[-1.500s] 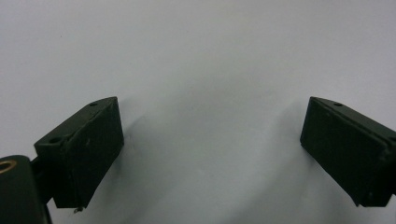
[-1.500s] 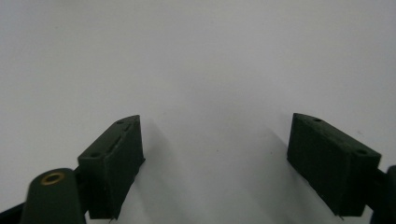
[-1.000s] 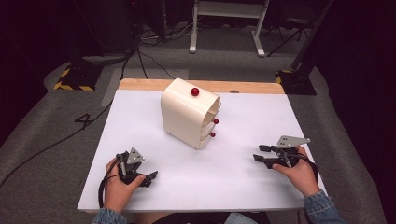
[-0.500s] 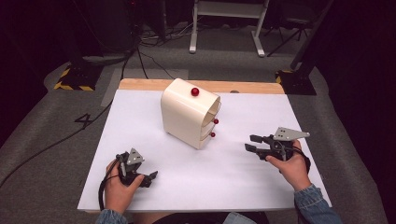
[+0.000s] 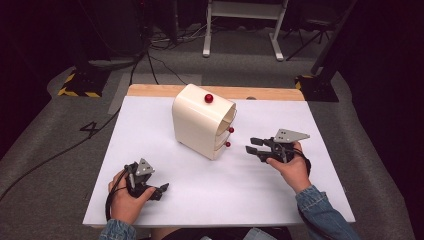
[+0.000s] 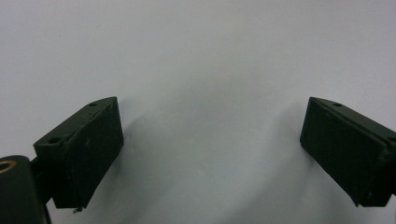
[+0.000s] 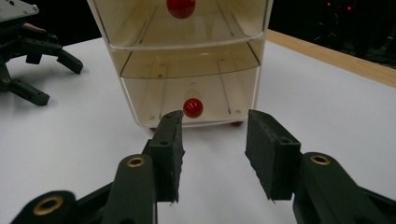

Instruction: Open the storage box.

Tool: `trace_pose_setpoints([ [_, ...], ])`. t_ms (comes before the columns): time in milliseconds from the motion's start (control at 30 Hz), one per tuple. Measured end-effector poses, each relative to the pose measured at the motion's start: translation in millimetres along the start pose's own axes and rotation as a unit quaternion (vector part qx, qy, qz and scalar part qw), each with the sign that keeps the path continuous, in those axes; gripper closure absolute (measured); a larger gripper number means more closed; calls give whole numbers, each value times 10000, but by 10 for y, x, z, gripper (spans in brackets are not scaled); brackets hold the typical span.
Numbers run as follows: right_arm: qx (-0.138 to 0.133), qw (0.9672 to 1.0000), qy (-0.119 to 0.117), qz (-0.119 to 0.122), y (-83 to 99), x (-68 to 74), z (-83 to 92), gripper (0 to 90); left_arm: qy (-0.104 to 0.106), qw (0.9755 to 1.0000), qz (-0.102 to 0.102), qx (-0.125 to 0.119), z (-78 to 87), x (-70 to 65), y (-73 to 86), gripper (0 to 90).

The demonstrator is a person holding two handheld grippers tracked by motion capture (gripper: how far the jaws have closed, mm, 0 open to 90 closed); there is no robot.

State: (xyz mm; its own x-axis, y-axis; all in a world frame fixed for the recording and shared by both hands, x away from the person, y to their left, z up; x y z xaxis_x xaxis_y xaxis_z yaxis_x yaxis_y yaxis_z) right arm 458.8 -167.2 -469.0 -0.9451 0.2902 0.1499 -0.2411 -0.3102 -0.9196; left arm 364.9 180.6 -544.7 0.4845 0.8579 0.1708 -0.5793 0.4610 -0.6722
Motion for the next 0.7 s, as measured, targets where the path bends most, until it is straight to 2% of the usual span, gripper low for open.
trace_pose_setpoints([
  [100,-45,10000,-36,8,10,-8,-82,582,-1,10000,-4,0,1,-1,1,62],
  [133,-39,10000,-74,-17,35,-21,-174,594,-1,10000,-5,-3,1,-1,2,62],
  [333,42,9999,-93,-28,100,-80,-361,622,-12,10000,-21,-12,1,2,2,62],
  [700,-20,9998,-180,2,169,-122,-545,663,-10,10000,-20,-12,2,0,4,62],
])
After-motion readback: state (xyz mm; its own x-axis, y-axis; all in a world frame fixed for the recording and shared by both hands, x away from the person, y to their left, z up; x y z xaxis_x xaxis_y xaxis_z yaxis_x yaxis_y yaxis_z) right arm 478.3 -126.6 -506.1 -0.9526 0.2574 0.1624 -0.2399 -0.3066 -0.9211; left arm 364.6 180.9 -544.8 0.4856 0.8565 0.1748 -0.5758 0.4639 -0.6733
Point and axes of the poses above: each handheld gripper's, and its own axes: z roughly backward along the jaws, y roughly out of its underside, x roughly to its left, the point moved 8 cm from there along -z, roughly forward along the jaws, and after that the axes turned 15 degrees about -y, right-handed, at the moved point
